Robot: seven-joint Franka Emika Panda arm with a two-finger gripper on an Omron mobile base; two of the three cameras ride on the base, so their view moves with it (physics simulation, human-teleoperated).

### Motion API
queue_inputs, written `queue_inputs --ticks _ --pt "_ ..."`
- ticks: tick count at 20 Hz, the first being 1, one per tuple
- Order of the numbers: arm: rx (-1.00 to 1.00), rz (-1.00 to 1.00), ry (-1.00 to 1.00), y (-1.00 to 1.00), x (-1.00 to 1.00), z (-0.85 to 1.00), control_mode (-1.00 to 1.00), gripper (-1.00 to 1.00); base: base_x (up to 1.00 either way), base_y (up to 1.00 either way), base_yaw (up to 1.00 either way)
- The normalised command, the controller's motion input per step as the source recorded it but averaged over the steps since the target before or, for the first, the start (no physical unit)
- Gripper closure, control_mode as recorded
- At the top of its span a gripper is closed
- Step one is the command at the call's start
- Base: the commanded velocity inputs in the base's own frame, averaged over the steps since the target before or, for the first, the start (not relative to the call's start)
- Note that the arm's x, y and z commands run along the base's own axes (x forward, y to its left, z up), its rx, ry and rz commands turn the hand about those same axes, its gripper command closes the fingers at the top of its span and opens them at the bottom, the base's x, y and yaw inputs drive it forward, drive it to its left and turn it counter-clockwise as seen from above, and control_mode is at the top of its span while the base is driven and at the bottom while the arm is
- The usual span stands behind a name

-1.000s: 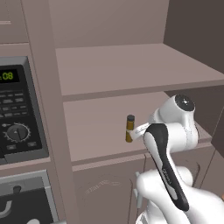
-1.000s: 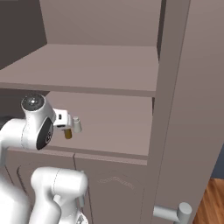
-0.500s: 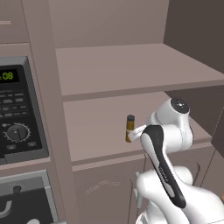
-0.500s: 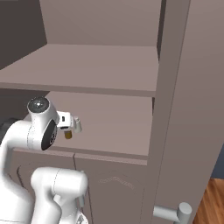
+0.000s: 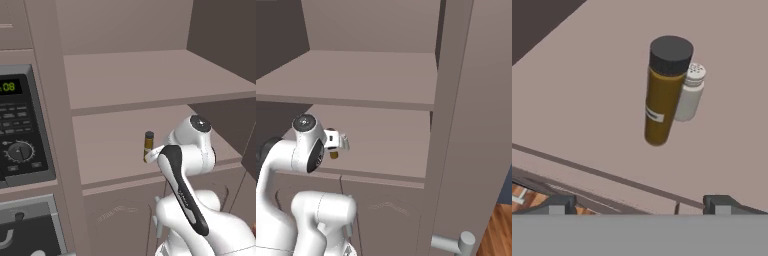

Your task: Collect the turmeric, ketchup, and shaker from the cabinet and place them next to the stove.

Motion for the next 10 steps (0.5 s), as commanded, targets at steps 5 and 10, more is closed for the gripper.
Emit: queue_inputs --ticks 5,10 --pt "0.0 0.0 0.0 0.0 0.1 -0.26 -1.0 -1.0 0.0 0.0 0.0" --pt "0.0 0.0 0.0 0.0 0.12 -0.15 -1.0 -1.0 0.0 0.0 0.0"
